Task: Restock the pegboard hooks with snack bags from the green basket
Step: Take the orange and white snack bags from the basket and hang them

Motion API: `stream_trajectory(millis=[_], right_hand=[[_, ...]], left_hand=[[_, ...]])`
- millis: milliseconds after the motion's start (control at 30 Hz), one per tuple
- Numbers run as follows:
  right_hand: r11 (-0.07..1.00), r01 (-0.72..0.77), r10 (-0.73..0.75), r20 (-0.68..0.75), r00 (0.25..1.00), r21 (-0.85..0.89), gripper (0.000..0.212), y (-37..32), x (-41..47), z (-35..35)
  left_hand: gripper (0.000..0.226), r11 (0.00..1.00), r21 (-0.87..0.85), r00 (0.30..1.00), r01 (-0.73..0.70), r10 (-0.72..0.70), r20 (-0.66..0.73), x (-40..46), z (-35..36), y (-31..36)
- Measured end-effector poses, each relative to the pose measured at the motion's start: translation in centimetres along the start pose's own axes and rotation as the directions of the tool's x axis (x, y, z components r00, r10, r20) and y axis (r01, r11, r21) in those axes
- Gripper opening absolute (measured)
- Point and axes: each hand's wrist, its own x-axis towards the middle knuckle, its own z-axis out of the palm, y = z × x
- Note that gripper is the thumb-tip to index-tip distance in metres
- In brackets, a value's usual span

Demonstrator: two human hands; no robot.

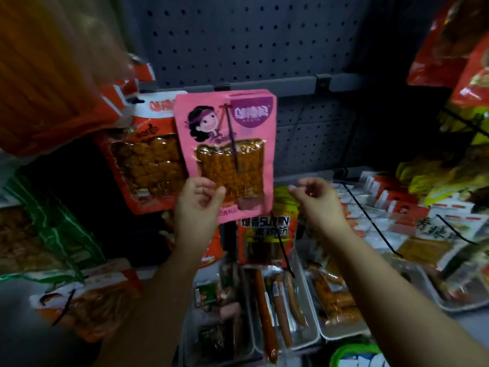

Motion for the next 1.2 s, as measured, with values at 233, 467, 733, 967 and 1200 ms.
stream_trajectory(millis=[233, 467, 733, 967, 1200], right_hand=[[0.988, -0.129, 0.139, -0.110, 0.984, 0.085, 0.025, 9.5, -10.9, -15.9], [0.888, -0.447, 0.457, -0.325, 0.828, 0.110, 0.023, 22.5, -18.4, -29.6], [0.669, -0.736, 0.701, -0.239, 0.672, -0.106, 0.022, 47.0, -20.3, -35.8], [0.394, -0.777, 0.846, -0.137, 0.516, -0.490, 0.028, 70.1, -18.8, -38.1], [0.406, -0.856, 0.792, -0.344, 0.504, -0.319, 0.058, 81.4, -14.6, -40.1]], left_hand=[[0.025, 0.997, -0.064, 0.846, 0.050, -0.009, 0.533, -12.8, 10.1, 1.2], [0.030, 0.975, 0.095, 0.593, 0.201, -0.198, 0.780, -26.8, 23.8, -7.3], [0.035, 0.863, 0.431, 0.387, 0.266, -0.505, 0.772, -42.2, 33.2, -30.0], [0.016, 0.764, 0.620, 0.209, 0.180, -0.646, 0.735, -52.0, 39.3, -49.2], [0.074, 0.797, 0.603, 0.224, -0.010, -0.586, 0.778, -53.5, 47.8, -56.6]])
